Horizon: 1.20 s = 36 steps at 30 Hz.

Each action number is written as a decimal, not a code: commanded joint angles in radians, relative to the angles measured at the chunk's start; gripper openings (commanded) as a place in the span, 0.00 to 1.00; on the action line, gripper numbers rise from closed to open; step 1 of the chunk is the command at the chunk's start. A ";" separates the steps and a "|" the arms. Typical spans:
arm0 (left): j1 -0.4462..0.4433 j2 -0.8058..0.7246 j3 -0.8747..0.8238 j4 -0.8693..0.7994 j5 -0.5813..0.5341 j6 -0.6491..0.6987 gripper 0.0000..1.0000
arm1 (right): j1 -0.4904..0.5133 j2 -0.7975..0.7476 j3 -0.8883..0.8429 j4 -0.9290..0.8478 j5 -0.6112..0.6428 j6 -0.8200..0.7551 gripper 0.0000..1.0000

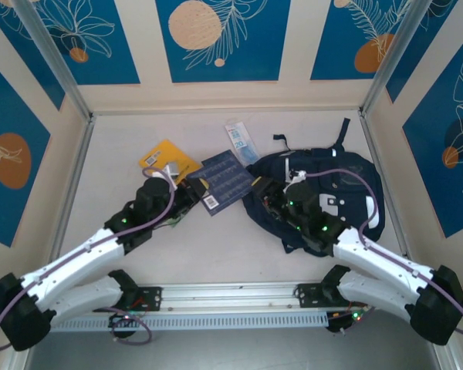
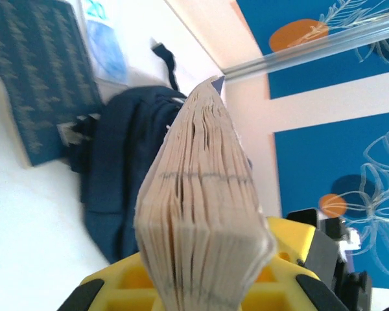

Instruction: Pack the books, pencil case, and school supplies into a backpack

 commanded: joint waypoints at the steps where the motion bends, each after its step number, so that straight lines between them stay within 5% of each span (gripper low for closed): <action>1: 0.013 -0.080 0.098 -0.224 -0.103 0.217 0.00 | -0.076 -0.068 0.004 -0.220 -0.035 -0.146 0.44; 6: 0.015 -0.091 0.198 -0.454 -0.168 0.427 0.00 | -0.273 -0.048 0.087 -0.408 -0.243 -0.426 0.47; 11: 0.017 -0.031 0.313 -0.547 -0.046 0.635 0.00 | -0.367 0.150 0.280 -0.637 -0.282 -0.627 0.45; 18: 0.017 -0.024 0.348 -0.553 -0.031 0.816 0.00 | -0.486 0.402 0.454 -0.730 -0.371 -0.762 0.42; 28: 0.033 -0.057 0.299 -0.516 0.021 0.815 0.00 | -0.529 0.607 0.504 -0.691 -0.473 -0.833 0.28; 36: 0.063 -0.047 0.299 -0.516 0.059 0.797 0.00 | -0.501 0.666 0.499 -0.697 -0.459 -0.854 0.06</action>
